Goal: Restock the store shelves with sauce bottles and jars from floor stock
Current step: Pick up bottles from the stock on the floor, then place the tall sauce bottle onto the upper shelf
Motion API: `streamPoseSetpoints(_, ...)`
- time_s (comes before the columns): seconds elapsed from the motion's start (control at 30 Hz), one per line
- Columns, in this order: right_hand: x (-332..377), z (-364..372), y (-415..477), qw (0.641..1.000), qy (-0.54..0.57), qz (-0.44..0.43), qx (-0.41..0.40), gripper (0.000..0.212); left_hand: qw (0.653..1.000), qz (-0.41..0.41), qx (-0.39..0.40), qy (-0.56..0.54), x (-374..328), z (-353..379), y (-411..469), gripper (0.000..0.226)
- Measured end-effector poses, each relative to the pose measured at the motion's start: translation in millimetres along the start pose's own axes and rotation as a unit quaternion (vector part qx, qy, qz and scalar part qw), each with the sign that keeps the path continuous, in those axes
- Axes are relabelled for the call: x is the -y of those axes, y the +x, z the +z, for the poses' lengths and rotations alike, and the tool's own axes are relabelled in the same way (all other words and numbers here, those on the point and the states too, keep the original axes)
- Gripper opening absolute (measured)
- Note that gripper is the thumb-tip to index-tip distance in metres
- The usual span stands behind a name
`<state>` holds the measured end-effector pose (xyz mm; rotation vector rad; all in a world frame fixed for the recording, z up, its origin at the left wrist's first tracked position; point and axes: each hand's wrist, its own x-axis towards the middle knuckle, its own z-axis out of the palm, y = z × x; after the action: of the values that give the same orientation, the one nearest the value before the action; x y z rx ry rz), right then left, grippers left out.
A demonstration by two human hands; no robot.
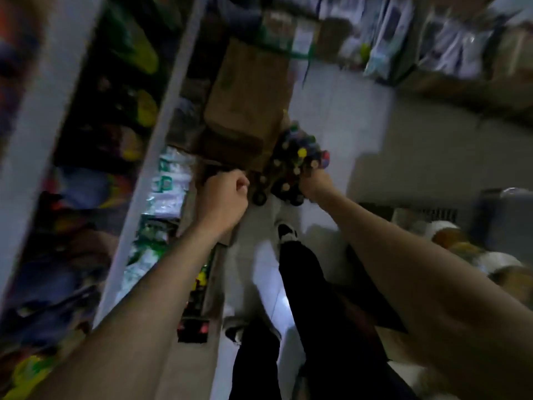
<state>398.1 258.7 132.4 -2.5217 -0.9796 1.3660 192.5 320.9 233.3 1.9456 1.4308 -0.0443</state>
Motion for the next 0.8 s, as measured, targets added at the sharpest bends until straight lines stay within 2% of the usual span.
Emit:
streamPoseSetpoints(0.1,-41.1,50.5,83.9,0.995,-0.088,0.018,0.048,0.040,0.997,-0.046,0.062,0.018,45.7,85.5,56.7,0.012)
streamPoseSetpoints(0.2,-70.6,97.2,159.1,0.981,-0.169,-0.026,0.088,0.037,0.991,-0.069,0.114,0.010,85.3,159.8,105.8,0.016)
streamPoseSetpoints(0.27,-84.9,128.2,197.2,0.963,-0.238,-0.064,0.107,0.048,0.990,-0.078,0.119,0.001,106.0,203.4,130.9,0.019)
streamPoseSetpoints(0.33,-97.7,154.8,225.7,0.945,-0.299,-0.084,0.105,0.052,0.988,-0.084,0.133,-0.014,120.3,243.3,150.6,0.023)
streamPoseSetpoints(0.4,-106.8,176.9,247.3,0.930,-0.344,-0.103,0.082,0.044,0.985,-0.086,0.148,-0.029,130.4,275.5,163.4,0.026)
streamPoseSetpoints(0.5,-115.7,198.4,267.2,0.914,-0.368,-0.167,0.036,0.031,0.986,-0.077,0.139,-0.040,140.9,307.1,170.9,0.028)
streamPoseSetpoints(0.6,-119.0,194.1,271.5,0.913,-0.357,-0.197,0.009,0.031,0.990,-0.058,0.124,-0.019,148.4,319.3,165.8,0.029)
streamPoseSetpoints(0.73,-104.3,167.1,242.7,0.917,-0.340,-0.210,-0.018,0.030,0.992,-0.045,0.113,-0.029,147.5,300.8,148.5,0.032)
streamPoseSetpoints(0.8,-87.2,147.6,211.8,0.907,-0.354,-0.227,-0.026,0.027,0.990,-0.022,0.139,-0.017,139.9,275.1,139.9,0.034)
